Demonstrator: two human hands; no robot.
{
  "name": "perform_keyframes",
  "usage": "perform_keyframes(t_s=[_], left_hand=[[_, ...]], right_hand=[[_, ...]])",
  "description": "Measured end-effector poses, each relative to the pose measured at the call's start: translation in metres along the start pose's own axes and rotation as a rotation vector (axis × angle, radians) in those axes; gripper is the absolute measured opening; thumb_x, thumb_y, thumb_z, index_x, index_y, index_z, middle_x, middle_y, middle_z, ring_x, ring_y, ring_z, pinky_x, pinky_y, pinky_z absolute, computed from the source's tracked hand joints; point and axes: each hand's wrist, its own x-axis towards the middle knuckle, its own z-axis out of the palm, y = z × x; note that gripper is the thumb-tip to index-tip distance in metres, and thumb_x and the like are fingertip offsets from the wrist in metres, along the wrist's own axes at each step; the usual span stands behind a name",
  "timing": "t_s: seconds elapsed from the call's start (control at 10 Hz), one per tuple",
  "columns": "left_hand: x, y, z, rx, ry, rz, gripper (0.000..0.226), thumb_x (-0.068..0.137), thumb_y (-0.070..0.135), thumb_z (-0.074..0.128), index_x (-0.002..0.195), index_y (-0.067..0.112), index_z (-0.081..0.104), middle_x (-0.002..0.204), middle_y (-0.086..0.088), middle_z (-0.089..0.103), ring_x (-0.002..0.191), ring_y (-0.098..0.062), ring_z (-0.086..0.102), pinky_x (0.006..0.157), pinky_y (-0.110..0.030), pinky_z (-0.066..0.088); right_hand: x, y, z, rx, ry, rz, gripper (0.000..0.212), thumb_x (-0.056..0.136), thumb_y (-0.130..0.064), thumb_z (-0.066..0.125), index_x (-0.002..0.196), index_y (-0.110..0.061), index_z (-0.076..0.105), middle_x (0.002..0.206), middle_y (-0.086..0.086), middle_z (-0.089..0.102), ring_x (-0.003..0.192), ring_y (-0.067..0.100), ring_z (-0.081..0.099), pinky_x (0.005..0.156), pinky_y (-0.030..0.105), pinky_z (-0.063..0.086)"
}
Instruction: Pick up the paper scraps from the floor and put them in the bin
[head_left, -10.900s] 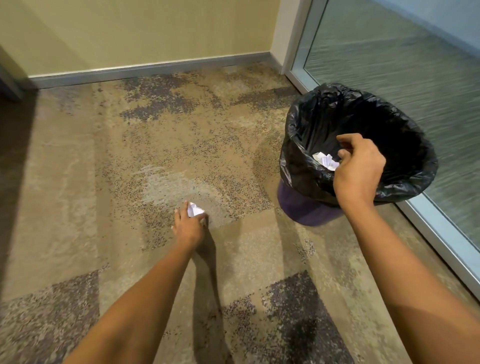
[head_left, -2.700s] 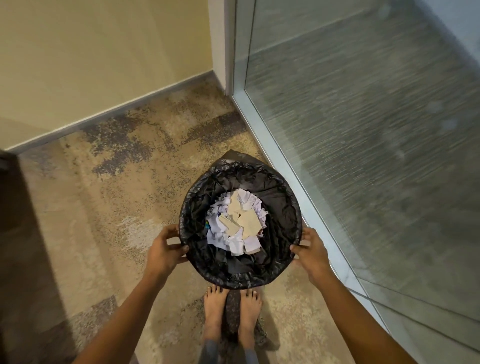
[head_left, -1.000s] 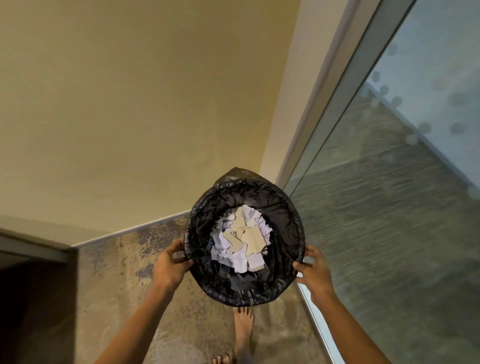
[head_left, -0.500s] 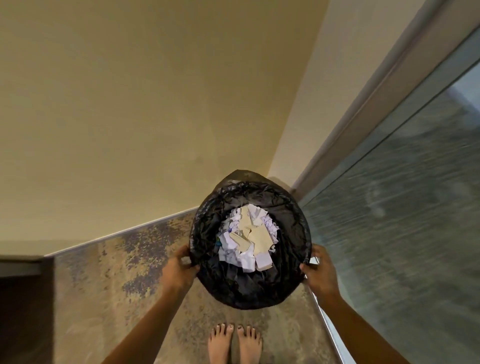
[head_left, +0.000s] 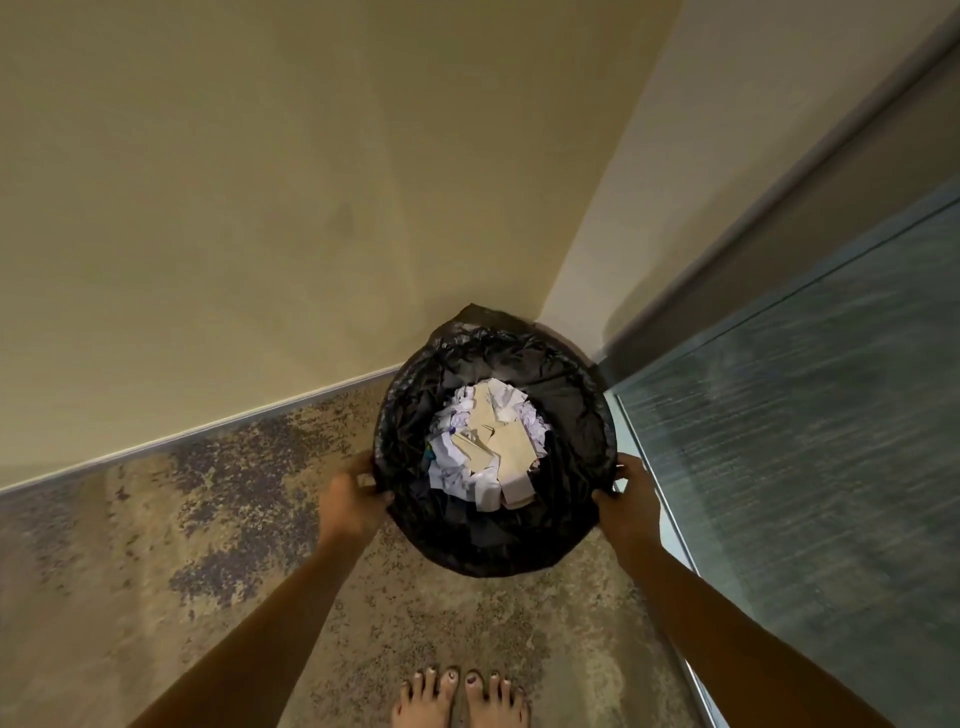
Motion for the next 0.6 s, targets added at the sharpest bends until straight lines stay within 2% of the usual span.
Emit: perform_keyframes(t_s=[0.1,0.2,0.3,0.4,0.5,0.6], left_hand=[[0.01,-0.003,0.003,-0.037,-0.038,0.029,0.048,0.082,-0.004,0.063,0.124,0.02,0.056,0.115,-0.002,0.063,0.103,-0.029,0.065,0.086,-0.051,0.054],[0.013,0.008,0.003,-0.054,-0.034,0.018,0.053,0.087,0.0,0.06,0.135,0.019,0.048,0.127,-0.003,0.059,0.097,-0.022,0.065,0.073,-0.034,0.059],[-0.001,0.019,0.001,0.027,-0.007,0.029,0.055,0.09,0.006,0.058,0.141,0.019,0.042,0.133,-0.003,0.054,0.1,-0.02,0.061,0.072,-0.02,0.056],[-0.023,0.034,-0.006,0.116,0.062,0.125,0.056,0.092,0.013,0.058,0.144,0.019,0.037,0.141,-0.009,0.044,0.127,-0.028,0.045,0.104,-0.041,0.041],[-0.047,0.045,-0.012,0.122,0.089,0.232,0.052,0.091,0.009,0.058,0.139,0.018,0.043,0.14,-0.006,0.045,0.128,-0.026,0.043,0.106,-0.041,0.039],[-0.081,0.062,-0.019,0.049,0.109,0.281,0.043,0.088,0.002,0.059,0.127,0.018,0.055,0.134,-0.003,0.05,0.122,-0.021,0.049,0.105,-0.037,0.042]], right_hand=[[0.008,0.001,0.005,0.011,0.033,0.004,0.032,0.077,0.014,0.052,0.101,-0.007,0.056,0.105,0.016,0.06,0.095,0.032,0.058,0.086,0.046,0.051],[0.015,-0.008,0.001,-0.048,0.003,-0.004,0.043,0.08,0.009,0.057,0.121,-0.004,0.056,0.116,0.018,0.059,0.105,0.033,0.057,0.09,0.041,0.048],[0.008,-0.018,-0.004,-0.1,-0.035,-0.025,0.058,0.084,0.002,0.063,0.138,-0.005,0.043,0.132,0.02,0.048,0.121,0.036,0.048,0.099,0.043,0.042],[-0.012,-0.034,-0.014,-0.121,0.044,-0.171,0.06,0.083,-0.002,0.067,0.138,-0.002,0.042,0.134,0.022,0.042,0.121,0.038,0.046,0.099,0.044,0.04],[-0.035,-0.047,-0.023,-0.1,0.115,-0.298,0.049,0.084,-0.002,0.067,0.13,-0.004,0.05,0.126,0.02,0.048,0.113,0.037,0.052,0.095,0.047,0.045],[-0.067,-0.069,-0.038,-0.065,0.183,-0.38,0.029,0.089,-0.007,0.061,0.117,-0.007,0.058,0.117,0.014,0.054,0.104,0.03,0.056,0.088,0.042,0.049]])
